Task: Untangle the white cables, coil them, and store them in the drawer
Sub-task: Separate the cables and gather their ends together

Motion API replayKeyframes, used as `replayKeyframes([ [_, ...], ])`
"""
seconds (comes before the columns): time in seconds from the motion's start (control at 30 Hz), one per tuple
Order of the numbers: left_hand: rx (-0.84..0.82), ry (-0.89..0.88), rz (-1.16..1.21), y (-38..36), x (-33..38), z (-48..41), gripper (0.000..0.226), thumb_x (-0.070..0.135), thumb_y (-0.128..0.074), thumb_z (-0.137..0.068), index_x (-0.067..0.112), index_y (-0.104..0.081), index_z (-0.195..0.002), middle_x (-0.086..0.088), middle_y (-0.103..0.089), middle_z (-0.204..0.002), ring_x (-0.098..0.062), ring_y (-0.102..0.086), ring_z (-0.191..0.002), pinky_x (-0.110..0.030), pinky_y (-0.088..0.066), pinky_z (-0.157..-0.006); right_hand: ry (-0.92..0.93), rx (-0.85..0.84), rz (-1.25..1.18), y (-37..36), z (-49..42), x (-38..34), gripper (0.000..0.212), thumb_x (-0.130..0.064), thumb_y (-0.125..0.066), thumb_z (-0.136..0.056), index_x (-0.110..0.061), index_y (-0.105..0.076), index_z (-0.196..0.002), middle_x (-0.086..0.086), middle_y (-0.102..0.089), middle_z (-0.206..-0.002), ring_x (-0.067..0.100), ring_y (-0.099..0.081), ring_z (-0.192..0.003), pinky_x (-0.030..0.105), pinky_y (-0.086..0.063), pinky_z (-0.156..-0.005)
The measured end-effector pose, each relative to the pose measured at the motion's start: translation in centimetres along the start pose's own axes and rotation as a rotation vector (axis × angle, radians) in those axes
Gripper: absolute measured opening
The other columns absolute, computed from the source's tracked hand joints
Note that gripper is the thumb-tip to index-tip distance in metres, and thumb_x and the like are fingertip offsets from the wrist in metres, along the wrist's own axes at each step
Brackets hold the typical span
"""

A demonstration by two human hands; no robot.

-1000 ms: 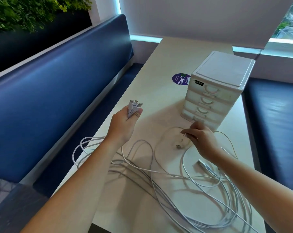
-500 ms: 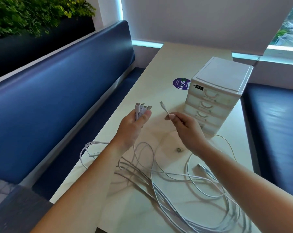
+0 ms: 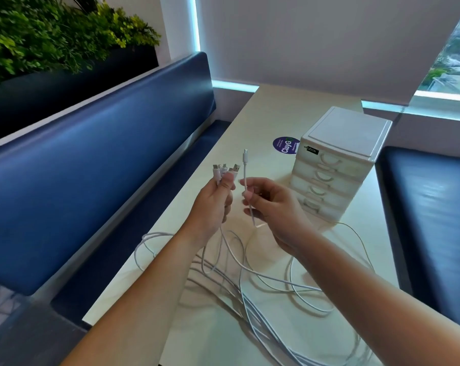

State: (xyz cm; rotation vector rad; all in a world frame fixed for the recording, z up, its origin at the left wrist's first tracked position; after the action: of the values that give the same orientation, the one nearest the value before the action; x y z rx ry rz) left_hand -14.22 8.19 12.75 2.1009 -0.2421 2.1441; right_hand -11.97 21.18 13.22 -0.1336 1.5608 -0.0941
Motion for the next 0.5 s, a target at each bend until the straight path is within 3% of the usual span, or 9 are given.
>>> replayKeyframes([
  [0.1, 0.031, 0.002, 0.028, 0.0, 0.1, 0.3, 0.032, 0.045, -0.04, -0.101, 0.017, -0.047, -0.088, 0.008, -0.03, -0.058, -0.008, -0.024, -0.052, -0.022, -0.023, -0.048, 0.04, 0.001, -0.032, -0.6, 0.4, -0.1, 0.018, 0.003, -0.058, -0.089, -0.012, -0.056, -0.099, 0.004, -0.056, -0.083, 0.014, -0.059, -0.074, 0.026, -0.054, -0.067],
  [0.2, -0.013, -0.007, 0.048, -0.2, 0.5, 0.5, 0.033, 0.049, -0.04, -0.099, 0.02, -0.047, -0.087, 0.005, -0.032, -0.061, -0.008, -0.027, -0.053, -0.022, -0.026, -0.049, 0.098, 0.0, 0.02, -1.1, 1.0, -0.5, 0.015, 0.006, -0.06, -0.087, -0.008, -0.055, -0.092, 0.003, -0.059, -0.077, 0.011, -0.06, -0.07, 0.027, -0.056, -0.067],
  [0.3, -0.024, 0.004, 0.014, -0.6, 1.0, 0.7, 0.036, 0.056, -0.049, -0.09, 0.021, -0.053, -0.098, 0.01, -0.05, -0.059, -0.006, -0.044, -0.054, -0.02, -0.036, -0.05, 0.128, -0.014, 0.051, -1.6, 1.4, -0.9, 0.016, 0.01, -0.059, -0.086, -0.006, -0.057, -0.089, 0.002, -0.062, -0.073, 0.007, -0.062, -0.064, 0.024, -0.056, -0.064],
  [0.37, -0.02, 0.004, -0.012, -0.7, 0.9, 0.7, 0.031, 0.048, -0.054, -0.094, 0.021, -0.056, -0.111, 0.006, -0.068, -0.077, -0.01, -0.064, -0.071, -0.024, -0.048, -0.059, 0.127, -0.007, 0.061, -1.9, 1.5, -1.0, 0.014, 0.011, -0.058, -0.086, -0.003, -0.059, -0.09, 0.004, -0.063, -0.074, 0.007, -0.063, -0.063, 0.022, -0.055, -0.061],
  [0.43, -0.006, 0.002, -0.033, -0.6, 0.8, 0.8, 0.025, 0.041, -0.052, -0.098, 0.023, -0.056, -0.115, 0.0, -0.071, -0.09, -0.014, -0.069, -0.082, -0.028, -0.051, -0.064, 0.113, 0.013, 0.085, -1.9, 1.6, -0.9, 0.011, 0.009, -0.06, -0.086, -0.003, -0.059, -0.088, 0.004, -0.062, -0.074, 0.01, -0.063, -0.063, 0.023, -0.054, -0.06],
  [0.5, 0.02, -0.014, -0.092, -0.6, 1.0, 1.1, 0.023, 0.039, -0.046, -0.101, 0.025, -0.056, -0.115, 0.006, -0.064, -0.077, -0.01, -0.062, -0.072, -0.027, -0.047, -0.065, 0.081, 0.024, 0.118, -1.9, 1.7, -0.8, 0.01, 0.003, -0.061, -0.087, -0.005, -0.056, -0.084, 0.004, -0.059, -0.071, 0.012, -0.062, -0.059, 0.025, -0.054, -0.055],
])
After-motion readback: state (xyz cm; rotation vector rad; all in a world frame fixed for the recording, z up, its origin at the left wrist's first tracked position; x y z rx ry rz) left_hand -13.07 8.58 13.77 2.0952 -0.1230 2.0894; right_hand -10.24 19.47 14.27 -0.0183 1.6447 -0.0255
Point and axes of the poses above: each hand's wrist, its own z-axis away from the middle knuckle, its own y-axis out of the back of the hand, x = y × z, the point moved 3 cm from there along -z, towards the middle knuckle
